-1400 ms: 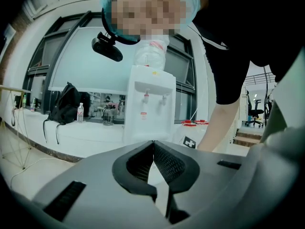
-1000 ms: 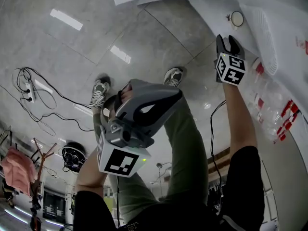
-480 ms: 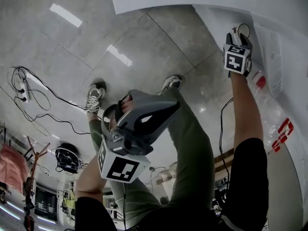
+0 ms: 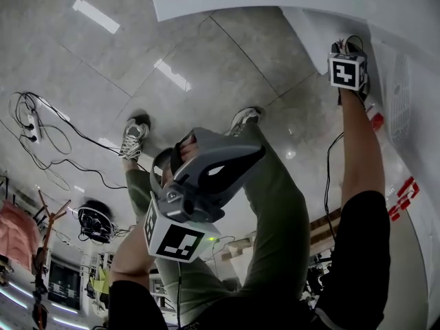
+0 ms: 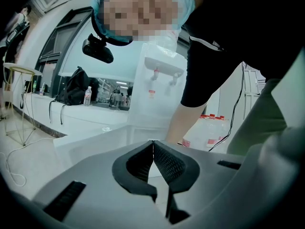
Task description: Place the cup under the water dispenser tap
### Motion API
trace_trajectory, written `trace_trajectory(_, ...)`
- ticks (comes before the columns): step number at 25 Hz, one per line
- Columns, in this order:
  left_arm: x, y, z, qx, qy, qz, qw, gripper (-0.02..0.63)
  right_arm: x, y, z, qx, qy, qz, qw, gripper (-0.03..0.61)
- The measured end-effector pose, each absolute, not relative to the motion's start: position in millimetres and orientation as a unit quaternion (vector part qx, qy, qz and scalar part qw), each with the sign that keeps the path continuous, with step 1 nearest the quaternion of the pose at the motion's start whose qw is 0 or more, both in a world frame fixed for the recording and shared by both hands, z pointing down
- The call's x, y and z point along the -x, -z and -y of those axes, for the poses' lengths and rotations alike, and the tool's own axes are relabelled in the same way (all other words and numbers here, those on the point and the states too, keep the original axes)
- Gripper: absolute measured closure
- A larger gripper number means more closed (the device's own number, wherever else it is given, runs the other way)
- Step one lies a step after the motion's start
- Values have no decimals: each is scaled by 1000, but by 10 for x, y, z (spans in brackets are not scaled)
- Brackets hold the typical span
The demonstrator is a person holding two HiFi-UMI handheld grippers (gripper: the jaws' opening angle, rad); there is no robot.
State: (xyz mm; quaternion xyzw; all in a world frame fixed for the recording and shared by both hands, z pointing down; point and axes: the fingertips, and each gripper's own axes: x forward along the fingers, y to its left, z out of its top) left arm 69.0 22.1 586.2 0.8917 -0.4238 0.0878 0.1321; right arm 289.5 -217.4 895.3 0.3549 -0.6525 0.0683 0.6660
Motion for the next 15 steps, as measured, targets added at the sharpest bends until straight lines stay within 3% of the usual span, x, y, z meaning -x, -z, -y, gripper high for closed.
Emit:
trace_trajectory(5,-674,-5903,-272,-891,-97,421,138,594,-2899,-8956,2162,-330,-44,653,681,482)
trace_trajectory(15,-603,-5878,-265,-890,-93,421,147,594,-2862,-8946,1919,-295,-81,645,700,515)
